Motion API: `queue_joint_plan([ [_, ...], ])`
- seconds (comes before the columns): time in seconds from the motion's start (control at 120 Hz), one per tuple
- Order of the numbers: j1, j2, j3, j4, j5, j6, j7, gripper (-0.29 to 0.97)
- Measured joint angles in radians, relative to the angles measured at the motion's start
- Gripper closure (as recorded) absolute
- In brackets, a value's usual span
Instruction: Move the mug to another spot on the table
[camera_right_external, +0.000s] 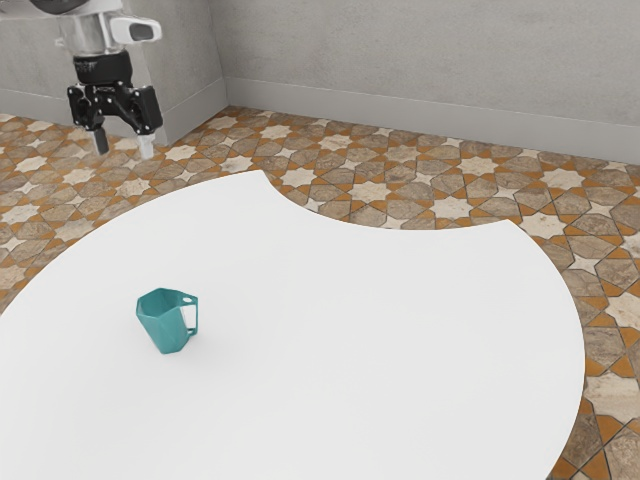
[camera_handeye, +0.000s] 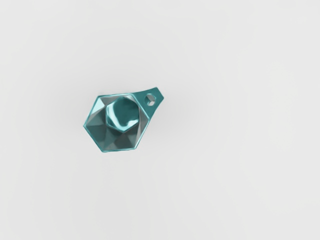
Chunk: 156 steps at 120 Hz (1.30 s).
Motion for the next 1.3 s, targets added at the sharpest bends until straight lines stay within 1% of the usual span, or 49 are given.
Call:
queue_joint_plan([
  [0.108, 0.002, 0.001, -0.001, -0.008, 0.009, 0.069, 0.014, 0.02],
  [0.167, 0.003, -0.02, -0.003, -0.038, 0.012, 0.094, 0.019, 0.02],
  [0.258, -0.002, -0.083, -0.005, -0.172, 0.014, 0.146, 0.026, 0.03],
  [0.333, -0.006, -0.104, -0.005, -0.263, 0.016, 0.186, 0.031, 0.03],
  [0.608, -0.018, -0.102, -0.007, -0.477, 0.019, 0.366, 0.046, 0.03],
  [0.733, -0.023, -0.089, -0.01, -0.515, 0.022, 0.466, 0.064, 0.03],
  [0.883, 0.019, -0.083, -0.08, -0.539, 0.052, 0.571, 0.128, 0.03],
  [0.958, 0.029, -0.085, -0.118, -0.57, 0.085, 0.62, 0.176, 0.03],
  [1.067, -0.006, -0.082, -0.135, -0.63, 0.113, 0.685, 0.249, 0.03],
  [1.133, -0.029, -0.057, -0.152, -0.649, 0.124, 0.715, 0.291, 0.03],
  [1.258, -0.129, 0.006, -0.164, -0.651, 0.159, 0.752, 0.357, 0.03],
  [1.3, -0.148, 0.026, -0.165, -0.65, 0.17, 0.763, 0.376, 0.03],
])
